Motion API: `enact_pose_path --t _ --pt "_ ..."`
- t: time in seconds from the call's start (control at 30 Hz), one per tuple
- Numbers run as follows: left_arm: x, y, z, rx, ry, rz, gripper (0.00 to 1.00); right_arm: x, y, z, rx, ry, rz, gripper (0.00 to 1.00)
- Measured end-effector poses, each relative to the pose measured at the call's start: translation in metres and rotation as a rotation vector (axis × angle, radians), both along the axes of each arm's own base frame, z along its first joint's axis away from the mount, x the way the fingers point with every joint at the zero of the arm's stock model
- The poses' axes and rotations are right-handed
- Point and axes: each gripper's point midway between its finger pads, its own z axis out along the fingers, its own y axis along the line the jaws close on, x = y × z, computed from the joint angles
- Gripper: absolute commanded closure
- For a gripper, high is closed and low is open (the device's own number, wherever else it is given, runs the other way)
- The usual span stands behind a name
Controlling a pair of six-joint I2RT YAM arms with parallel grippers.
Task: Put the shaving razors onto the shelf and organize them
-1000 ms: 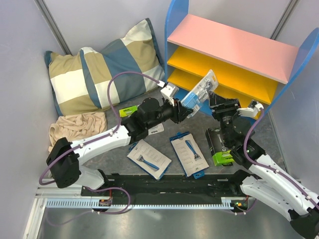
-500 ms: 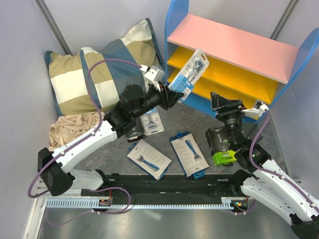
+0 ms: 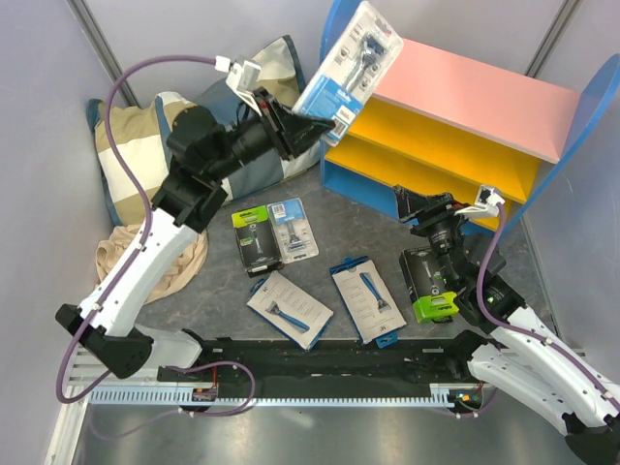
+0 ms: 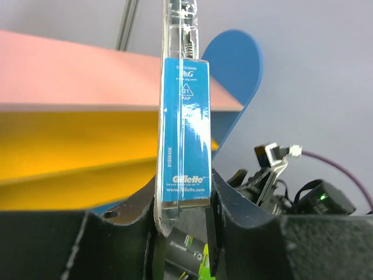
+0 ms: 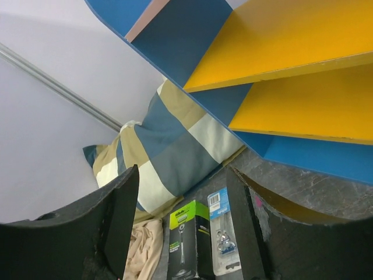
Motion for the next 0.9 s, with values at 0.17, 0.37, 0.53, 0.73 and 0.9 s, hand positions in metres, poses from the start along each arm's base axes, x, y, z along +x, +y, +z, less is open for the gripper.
enact_pose_path --t 0.17,0.37,0.53,0.73,0.9 --pt "0.011 -0.001 0.031 -0.048 0.020 -0.091 0.98 -0.001 0.002 -0.001 -0.025 -0.002 0.011 0.30" --pt "0.029 -0.031 0.036 -0.081 0.121 -0.259 0.96 0.000 0.004 -0.002 -0.055 -0.003 0.021 0.30" --pt "0.062 -0.057 0.025 -0.133 0.236 -0.368 0.96 0.000 0.008 0.002 -0.077 -0.007 0.039 0.30" --pt "0.105 -0.083 -0.007 -0.179 0.383 -0.416 0.95 -0.001 0.007 0.005 -0.100 -0.011 0.038 0.30" --pt "0.122 -0.090 -0.025 -0.197 0.456 -0.408 0.92 -0.001 0.006 0.002 -0.123 -0.003 0.034 0.30"
